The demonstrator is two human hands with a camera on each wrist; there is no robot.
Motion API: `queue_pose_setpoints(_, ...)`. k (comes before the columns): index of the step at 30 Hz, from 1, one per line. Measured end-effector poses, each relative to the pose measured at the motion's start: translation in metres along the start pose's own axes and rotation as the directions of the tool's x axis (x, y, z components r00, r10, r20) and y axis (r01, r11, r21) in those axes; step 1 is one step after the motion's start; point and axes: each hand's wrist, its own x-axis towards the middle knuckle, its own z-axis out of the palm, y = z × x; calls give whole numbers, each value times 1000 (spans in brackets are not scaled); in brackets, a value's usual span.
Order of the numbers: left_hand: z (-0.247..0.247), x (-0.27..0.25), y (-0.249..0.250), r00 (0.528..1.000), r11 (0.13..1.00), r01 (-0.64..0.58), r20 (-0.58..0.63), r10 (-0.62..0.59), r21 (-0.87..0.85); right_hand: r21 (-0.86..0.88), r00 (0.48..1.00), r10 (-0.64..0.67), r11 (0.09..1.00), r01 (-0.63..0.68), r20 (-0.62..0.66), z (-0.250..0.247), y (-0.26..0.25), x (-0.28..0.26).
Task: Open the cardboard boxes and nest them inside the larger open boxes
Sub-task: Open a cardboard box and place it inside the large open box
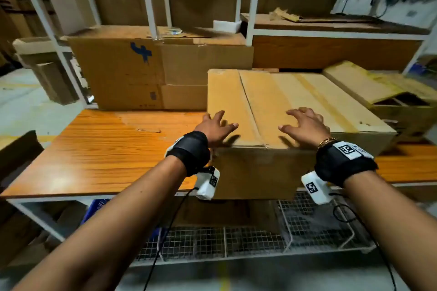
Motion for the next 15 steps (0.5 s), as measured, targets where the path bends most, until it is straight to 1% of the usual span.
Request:
queue_pose_setpoints(1, 6, -1, 4, 999, 1000, 22, 30, -22, 14, 10, 999, 48, 999, -48, 25, 0, 11, -2)
queue_pose_setpoints(3, 17, -3, 8, 996, 995, 90, 10, -91, 38, 26, 992, 88, 996, -90, 85, 5, 31, -5)
queue_pose_setpoints(4, 21, -4, 7, 994, 994, 106, -20, -105, 35, 41, 991, 85, 995, -90, 104, 9, 37, -8)
queue_pose_setpoints(5, 25, -5, 7, 992, 993, 119, -50, -117, 25, 49, 992, 78, 995, -83, 96, 15, 41, -8)
queue_pose_setpoints(7, 27, -5, 8, 987, 990, 139, -83, -136, 29, 63, 996, 78, 995, -80, 38, 23, 42, -9)
queue_pose_setpoints(9, 27, -4, 5, 985, 988, 146, -95, -141, 49, 95, 991, 136, 986, -136, 6, 30, 39, -10)
queue_pose_setpoints(10, 27, -5, 4, 985, 988, 149, -97, -144, 49, 115, 987, 158, 981, -158, 13, 32, 38, -12)
queue_pose_setpoints(11, 27, -5, 2, 984, 987, 152, -103, -146, 49, 148, 985, 171, 974, -173, 24, 35, 38, -14)
queue_pose_setpoints(13, 26, -7, -1, 984, 989, 146, -109, -143, 21, 252, 987, 155, 955, -158, 33, 40, 37, -16)
queue_pose_setpoints(15, 23, -9, -5, 985, 991, 129, -109, -133, -41, 335, 991, 135, 933, -128, 3, 37, 31, -20)
